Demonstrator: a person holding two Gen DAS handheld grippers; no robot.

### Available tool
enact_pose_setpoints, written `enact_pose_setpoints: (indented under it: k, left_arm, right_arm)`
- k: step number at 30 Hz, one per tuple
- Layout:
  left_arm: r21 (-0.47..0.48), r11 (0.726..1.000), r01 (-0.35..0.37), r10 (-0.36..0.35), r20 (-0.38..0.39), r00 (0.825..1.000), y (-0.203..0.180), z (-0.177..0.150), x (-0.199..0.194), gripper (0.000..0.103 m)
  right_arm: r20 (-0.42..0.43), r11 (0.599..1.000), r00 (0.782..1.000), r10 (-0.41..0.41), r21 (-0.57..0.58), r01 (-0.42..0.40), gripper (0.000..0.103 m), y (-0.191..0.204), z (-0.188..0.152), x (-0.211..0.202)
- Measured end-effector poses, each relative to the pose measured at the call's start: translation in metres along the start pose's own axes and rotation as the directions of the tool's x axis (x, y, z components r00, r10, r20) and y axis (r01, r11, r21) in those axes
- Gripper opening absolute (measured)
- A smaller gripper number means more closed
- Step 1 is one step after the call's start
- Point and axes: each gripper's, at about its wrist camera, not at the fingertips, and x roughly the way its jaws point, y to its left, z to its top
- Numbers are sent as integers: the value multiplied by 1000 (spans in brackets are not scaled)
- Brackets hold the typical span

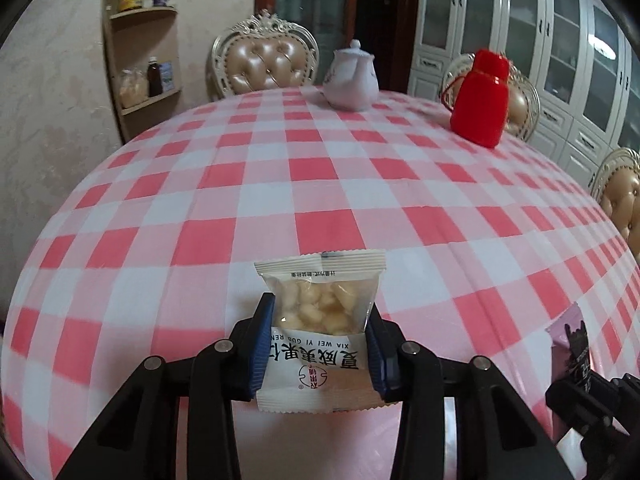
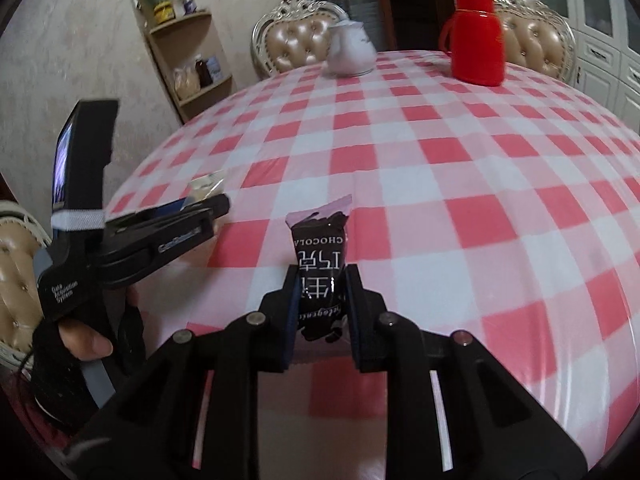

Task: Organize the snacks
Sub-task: 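Carry both packs over the white box and open both tools to drop them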

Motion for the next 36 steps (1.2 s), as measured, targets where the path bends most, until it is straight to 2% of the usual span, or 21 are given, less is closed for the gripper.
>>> enact_pose_setpoints:
  k: [8,12,24,36]
  left_arm:
    - [23,1000,21,-21,13,1000,-33,-34,-38,42]
    - [67,998,2,-4,42,999,-53,-48,-54,42]
    - [144,989,39,-53,92,994,-100,-81,-93,42]
    - [209,975,78,-113,163,980,-155,-113,-137,42]
  right_arm:
    - [31,998,999,30,59,-31,25,-25,-19,-34]
    - [42,996,998,42,77,-45,25,-33,-33,-52]
    - [76,981,995,58,180,-71,25,-72,-77,-101]
    - [114,979,993,24,201,-47,25,-97,-110,-152]
